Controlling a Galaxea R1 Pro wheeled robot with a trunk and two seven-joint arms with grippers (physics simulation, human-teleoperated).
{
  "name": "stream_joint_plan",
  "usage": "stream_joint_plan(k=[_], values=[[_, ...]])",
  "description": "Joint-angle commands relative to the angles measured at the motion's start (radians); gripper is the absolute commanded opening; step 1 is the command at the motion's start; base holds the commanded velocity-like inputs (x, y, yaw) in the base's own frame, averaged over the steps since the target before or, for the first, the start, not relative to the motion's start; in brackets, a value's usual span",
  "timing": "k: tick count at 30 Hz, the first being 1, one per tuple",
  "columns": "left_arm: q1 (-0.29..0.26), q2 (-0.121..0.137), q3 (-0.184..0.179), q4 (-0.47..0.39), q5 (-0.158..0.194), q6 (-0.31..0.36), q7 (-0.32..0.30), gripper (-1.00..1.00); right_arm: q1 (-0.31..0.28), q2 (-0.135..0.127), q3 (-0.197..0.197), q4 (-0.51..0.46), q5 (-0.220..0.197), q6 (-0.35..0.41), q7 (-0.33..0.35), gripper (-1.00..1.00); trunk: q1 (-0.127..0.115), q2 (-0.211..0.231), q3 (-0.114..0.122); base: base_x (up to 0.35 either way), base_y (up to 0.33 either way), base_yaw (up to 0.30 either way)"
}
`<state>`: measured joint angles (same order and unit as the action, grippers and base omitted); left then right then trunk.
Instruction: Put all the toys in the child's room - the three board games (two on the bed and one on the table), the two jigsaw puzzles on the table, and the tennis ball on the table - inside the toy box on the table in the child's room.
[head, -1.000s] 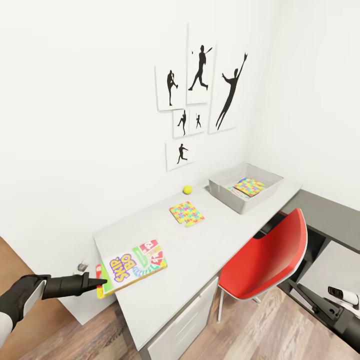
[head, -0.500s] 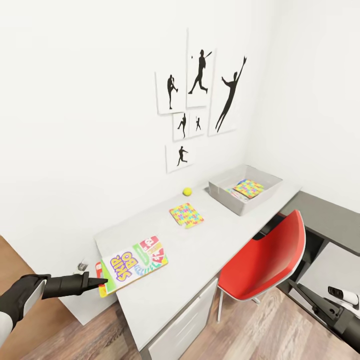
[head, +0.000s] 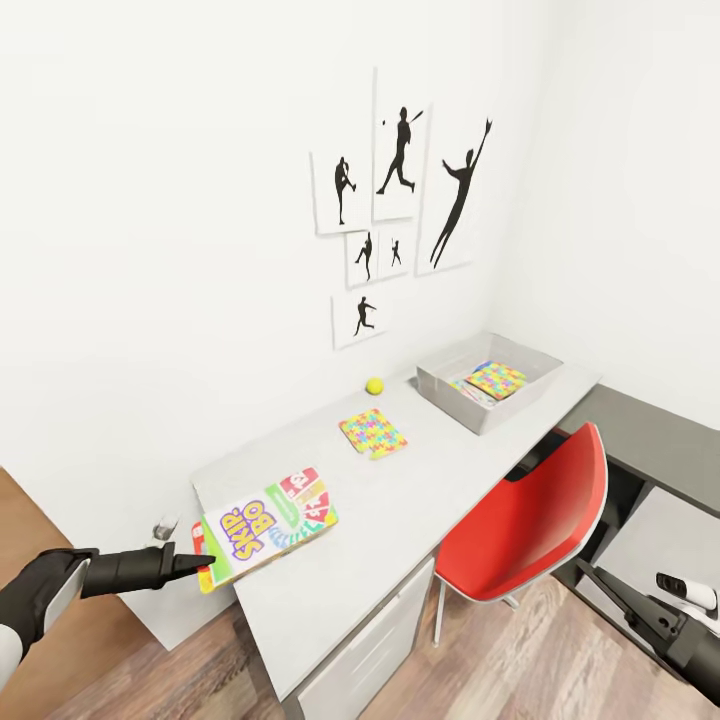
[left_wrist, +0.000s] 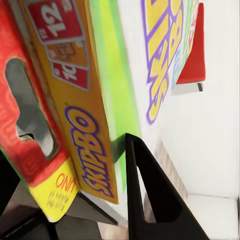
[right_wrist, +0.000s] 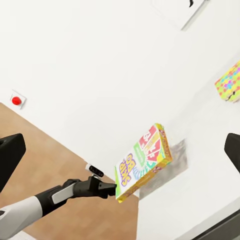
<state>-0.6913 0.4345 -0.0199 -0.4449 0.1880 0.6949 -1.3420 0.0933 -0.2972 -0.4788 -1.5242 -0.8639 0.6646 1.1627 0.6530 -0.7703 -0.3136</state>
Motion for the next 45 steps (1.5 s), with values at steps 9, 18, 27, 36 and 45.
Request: stream_joint_plan(k=[9, 18, 27, 36, 45], values=[[-0.001, 0.003, -0.005, -0.030, 0.002, 0.011, -0.050, -1.00, 0.000, 0.000, 0.001, -0.001, -0.006, 0.012, -0.001, 1.00, -0.034, 0.062, 0.027, 0.000, 0.000, 0.000], [-0.001, 0.019, -0.004, -0.085, 0.001, 0.018, -0.184, -1.00, 0.000, 0.001, 0.000, -0.009, -0.009, 0.007, 0.008, 1.00, -0.069, 0.125, 0.066, 0.000, 0.000, 0.000], [-0.001, 0.057, 0.000, -0.116, 0.004, 0.022, -0.229, -1.00, 0.000, 0.021, -0.001, -0.011, -0.007, 0.006, 0.012, 1.00, -0.103, 0.188, 0.108, 0.000, 0.000, 0.000], [-0.001, 0.086, 0.003, -0.118, 0.009, 0.025, -0.229, -1.00, 0.000, 0.028, -0.003, -0.011, -0.006, 0.005, 0.015, 1.00, -0.138, 0.251, 0.151, 0.000, 0.000, 0.000], [0.001, 0.090, 0.003, -0.120, 0.010, 0.035, -0.229, -1.00, 0.000, 0.029, -0.008, -0.011, -0.006, 0.004, 0.015, 1.00, -0.172, 0.314, 0.194, 0.000, 0.000, -0.023]])
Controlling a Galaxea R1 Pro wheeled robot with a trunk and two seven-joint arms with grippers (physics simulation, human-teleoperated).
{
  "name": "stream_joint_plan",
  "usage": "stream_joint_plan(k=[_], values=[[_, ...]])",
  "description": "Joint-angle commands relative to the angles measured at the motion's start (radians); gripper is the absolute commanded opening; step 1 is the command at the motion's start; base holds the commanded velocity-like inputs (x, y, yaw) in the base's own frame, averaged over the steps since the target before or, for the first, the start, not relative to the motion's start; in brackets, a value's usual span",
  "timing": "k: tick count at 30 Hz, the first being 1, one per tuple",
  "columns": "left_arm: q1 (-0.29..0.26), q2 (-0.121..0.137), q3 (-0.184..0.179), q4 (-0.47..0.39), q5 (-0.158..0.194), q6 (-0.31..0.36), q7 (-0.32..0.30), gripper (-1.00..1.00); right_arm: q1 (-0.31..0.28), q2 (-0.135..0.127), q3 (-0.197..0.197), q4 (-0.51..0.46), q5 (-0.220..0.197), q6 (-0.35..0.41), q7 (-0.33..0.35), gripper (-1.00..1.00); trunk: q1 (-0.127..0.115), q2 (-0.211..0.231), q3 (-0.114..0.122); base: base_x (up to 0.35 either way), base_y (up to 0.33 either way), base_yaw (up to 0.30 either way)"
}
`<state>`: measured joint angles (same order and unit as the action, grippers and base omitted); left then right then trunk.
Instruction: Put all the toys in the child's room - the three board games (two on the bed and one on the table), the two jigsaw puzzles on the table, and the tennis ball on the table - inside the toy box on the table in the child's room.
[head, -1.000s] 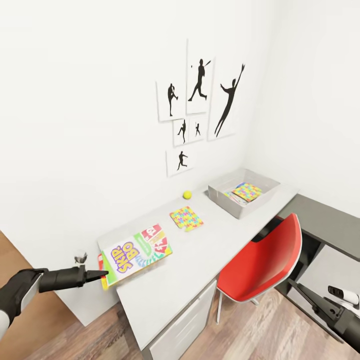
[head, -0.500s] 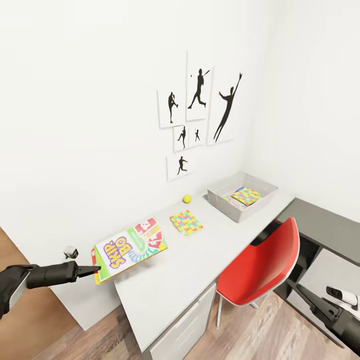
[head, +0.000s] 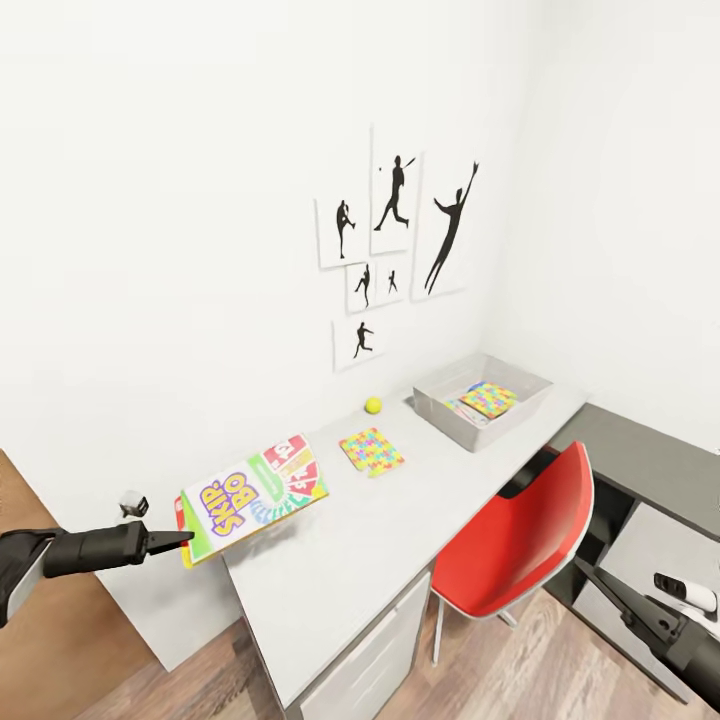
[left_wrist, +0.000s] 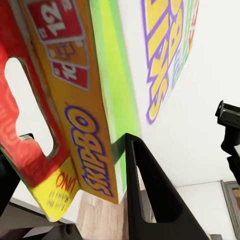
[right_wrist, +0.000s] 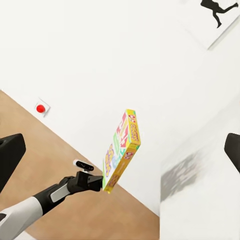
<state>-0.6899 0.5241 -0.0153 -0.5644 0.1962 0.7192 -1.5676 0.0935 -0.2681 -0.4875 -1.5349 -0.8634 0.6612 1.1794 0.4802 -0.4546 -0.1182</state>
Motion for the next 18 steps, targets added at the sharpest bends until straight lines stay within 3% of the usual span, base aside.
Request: stream_joint_plan(k=[1, 8, 18], values=[[-0.001, 0.000, -0.002, 0.000, 0.002, 0.011, -0.003, -1.00, 0.000, 0.000, 0.001, -0.001, -0.006, 0.008, -0.001, 1.00, -0.003, 0.006, 0.003, 0.000, 0.000, -0.066], [0.000, 0.000, -0.002, 0.000, 0.002, 0.014, -0.003, -1.00, 0.000, 0.000, 0.001, -0.001, -0.006, 0.008, -0.001, 1.00, -0.030, 0.055, 0.036, 0.000, 0.000, -0.076], [0.000, -0.001, -0.006, -0.031, 0.002, 0.026, -0.003, -1.00, 0.000, 0.000, -0.004, -0.001, -0.006, 0.009, 0.008, 1.00, -0.030, 0.055, 0.053, 0.000, 0.000, -0.085]])
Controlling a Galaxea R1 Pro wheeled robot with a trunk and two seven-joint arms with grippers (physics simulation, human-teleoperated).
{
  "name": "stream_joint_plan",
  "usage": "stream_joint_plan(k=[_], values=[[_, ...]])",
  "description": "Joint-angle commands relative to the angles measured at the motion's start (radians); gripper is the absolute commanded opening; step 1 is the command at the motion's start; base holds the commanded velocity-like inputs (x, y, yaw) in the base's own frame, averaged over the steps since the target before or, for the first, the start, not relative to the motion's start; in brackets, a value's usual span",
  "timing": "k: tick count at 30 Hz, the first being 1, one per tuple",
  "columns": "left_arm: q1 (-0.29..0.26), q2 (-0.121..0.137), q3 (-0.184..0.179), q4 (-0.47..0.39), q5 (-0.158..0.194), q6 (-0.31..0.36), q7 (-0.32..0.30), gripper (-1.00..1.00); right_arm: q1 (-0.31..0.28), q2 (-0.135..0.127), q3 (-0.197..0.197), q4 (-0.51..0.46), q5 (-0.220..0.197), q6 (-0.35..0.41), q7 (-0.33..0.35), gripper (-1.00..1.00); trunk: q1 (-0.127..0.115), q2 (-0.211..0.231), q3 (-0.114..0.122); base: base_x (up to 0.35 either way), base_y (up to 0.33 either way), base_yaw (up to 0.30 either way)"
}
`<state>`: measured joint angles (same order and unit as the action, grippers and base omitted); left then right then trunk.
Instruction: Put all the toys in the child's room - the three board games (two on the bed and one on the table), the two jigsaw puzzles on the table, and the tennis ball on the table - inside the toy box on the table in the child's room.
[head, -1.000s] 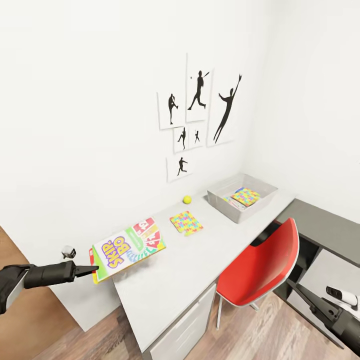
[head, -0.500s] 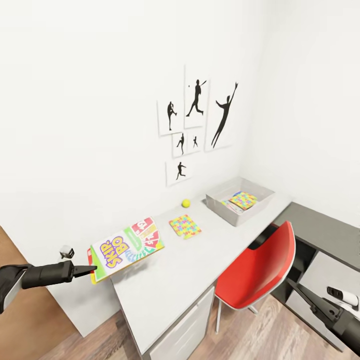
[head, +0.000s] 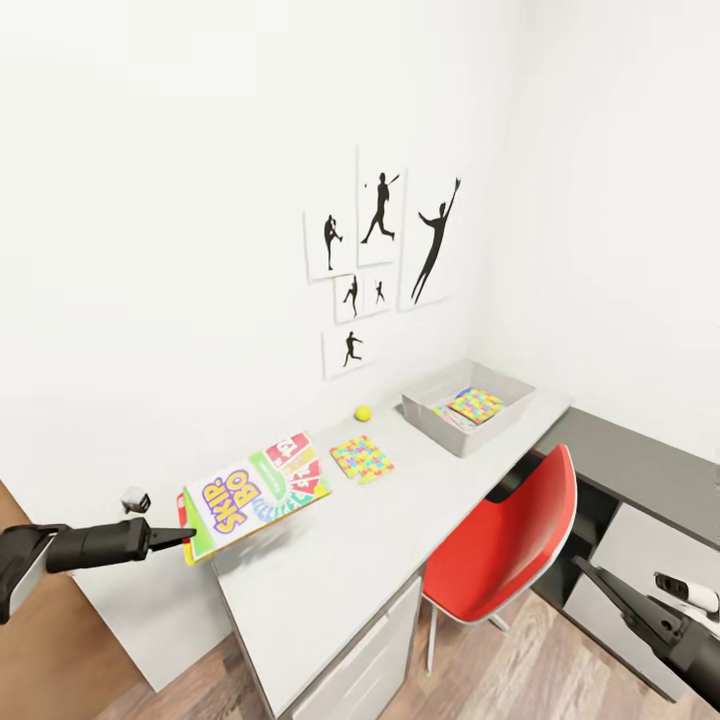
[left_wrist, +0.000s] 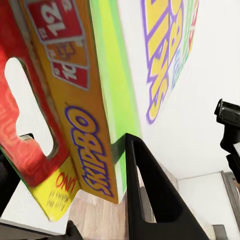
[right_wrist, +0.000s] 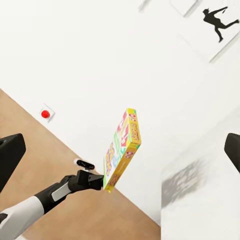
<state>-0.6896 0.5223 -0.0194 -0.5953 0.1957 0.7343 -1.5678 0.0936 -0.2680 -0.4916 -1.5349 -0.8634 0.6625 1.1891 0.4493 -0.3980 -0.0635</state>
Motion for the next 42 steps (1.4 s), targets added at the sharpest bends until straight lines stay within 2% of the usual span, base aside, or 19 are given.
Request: stream_joint_plan(k=[1, 12, 29, 42], values=[[-0.001, 0.000, -0.003, -0.003, 0.002, 0.013, -0.003, -1.00, 0.000, 0.000, -0.003, 0.000, -0.006, 0.008, 0.001, 1.00, 0.001, -0.002, 0.000, 0.000, 0.000, -0.088], [-0.001, 0.001, -0.001, -0.009, 0.002, 0.019, -0.003, -1.00, 0.000, 0.000, -0.014, 0.007, -0.005, 0.009, 0.008, 1.00, 0.001, -0.002, 0.016, 0.000, 0.000, -0.101], [-0.001, 0.000, -0.003, -0.010, 0.002, 0.019, -0.003, -1.00, 0.000, -0.002, -0.015, 0.009, -0.005, 0.009, 0.004, 1.00, 0.001, -0.002, 0.018, 0.000, 0.000, -0.018], [-0.001, 0.000, -0.001, -0.010, 0.002, 0.019, -0.003, -1.00, 0.000, -0.002, -0.015, 0.010, -0.005, 0.010, 0.004, 1.00, 0.001, -0.002, 0.020, 0.000, 0.000, -0.246]])
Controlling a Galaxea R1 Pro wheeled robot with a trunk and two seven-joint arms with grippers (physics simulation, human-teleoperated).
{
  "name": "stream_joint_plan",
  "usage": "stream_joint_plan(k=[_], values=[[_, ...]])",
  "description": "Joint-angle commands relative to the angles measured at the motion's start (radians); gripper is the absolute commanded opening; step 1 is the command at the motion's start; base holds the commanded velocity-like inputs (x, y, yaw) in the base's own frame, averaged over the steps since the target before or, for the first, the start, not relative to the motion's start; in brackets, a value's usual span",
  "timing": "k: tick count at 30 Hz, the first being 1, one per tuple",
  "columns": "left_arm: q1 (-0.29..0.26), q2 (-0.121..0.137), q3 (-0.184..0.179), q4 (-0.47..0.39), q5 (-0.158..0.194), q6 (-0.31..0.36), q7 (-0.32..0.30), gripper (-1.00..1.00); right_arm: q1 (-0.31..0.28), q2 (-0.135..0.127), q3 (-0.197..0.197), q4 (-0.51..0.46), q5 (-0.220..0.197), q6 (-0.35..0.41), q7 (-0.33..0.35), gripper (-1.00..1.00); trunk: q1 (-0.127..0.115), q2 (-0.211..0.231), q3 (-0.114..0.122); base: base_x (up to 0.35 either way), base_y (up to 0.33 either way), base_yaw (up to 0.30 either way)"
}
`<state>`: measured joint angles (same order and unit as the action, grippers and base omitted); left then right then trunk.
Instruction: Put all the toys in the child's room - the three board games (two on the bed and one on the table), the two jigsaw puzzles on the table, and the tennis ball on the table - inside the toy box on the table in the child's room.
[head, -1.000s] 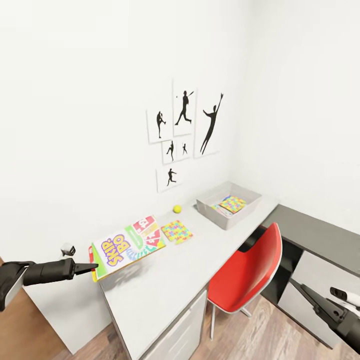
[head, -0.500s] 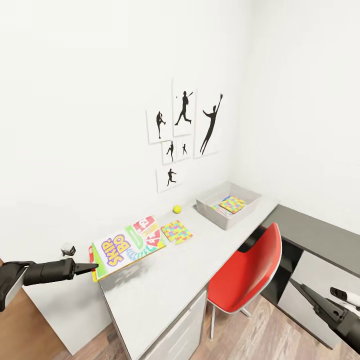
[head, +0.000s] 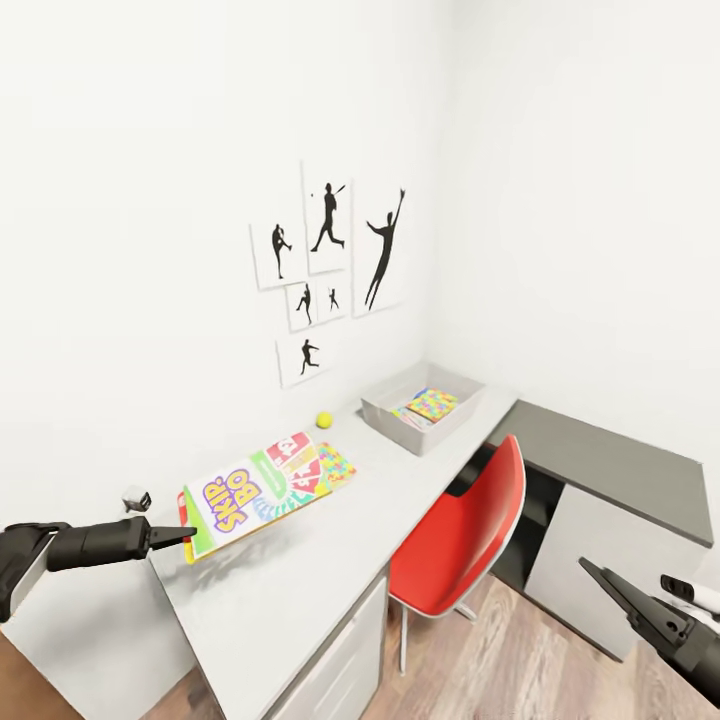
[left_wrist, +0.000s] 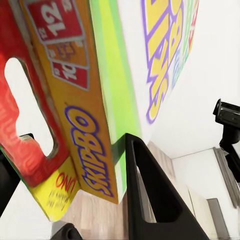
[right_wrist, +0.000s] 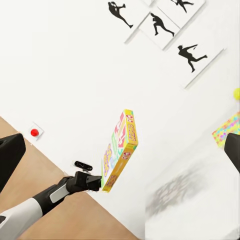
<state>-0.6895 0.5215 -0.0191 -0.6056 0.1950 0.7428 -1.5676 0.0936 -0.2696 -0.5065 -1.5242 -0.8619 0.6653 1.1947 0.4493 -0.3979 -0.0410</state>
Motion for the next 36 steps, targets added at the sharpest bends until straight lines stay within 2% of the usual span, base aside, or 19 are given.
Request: stream_joint_plan(k=[1, 9, 20, 36], values=[[-0.001, 0.001, -0.002, 0.000, 0.003, 0.010, -0.003, -1.00, 0.000, 0.000, 0.000, -0.001, -0.006, 0.008, -0.001, 1.00, 0.001, -0.002, -0.002, 0.000, 0.000, -0.278], [-0.001, 0.000, -0.006, -0.006, 0.003, 0.010, -0.003, -1.00, 0.000, 0.000, -0.001, 0.000, -0.007, 0.009, -0.001, 1.00, 0.001, -0.002, 0.003, 0.000, 0.000, -0.279], [0.004, -0.004, -0.010, -0.083, 0.003, 0.036, -0.003, -1.00, 0.000, 0.000, -0.001, 0.001, -0.009, 0.012, -0.001, 1.00, 0.001, -0.002, 0.010, 0.000, 0.000, -0.279], [0.005, -0.008, -0.010, -0.089, 0.001, 0.048, -0.003, -1.00, 0.000, 0.000, -0.001, 0.001, -0.008, 0.014, -0.003, 1.00, 0.001, -0.002, 0.020, 0.000, 0.000, -0.279]])
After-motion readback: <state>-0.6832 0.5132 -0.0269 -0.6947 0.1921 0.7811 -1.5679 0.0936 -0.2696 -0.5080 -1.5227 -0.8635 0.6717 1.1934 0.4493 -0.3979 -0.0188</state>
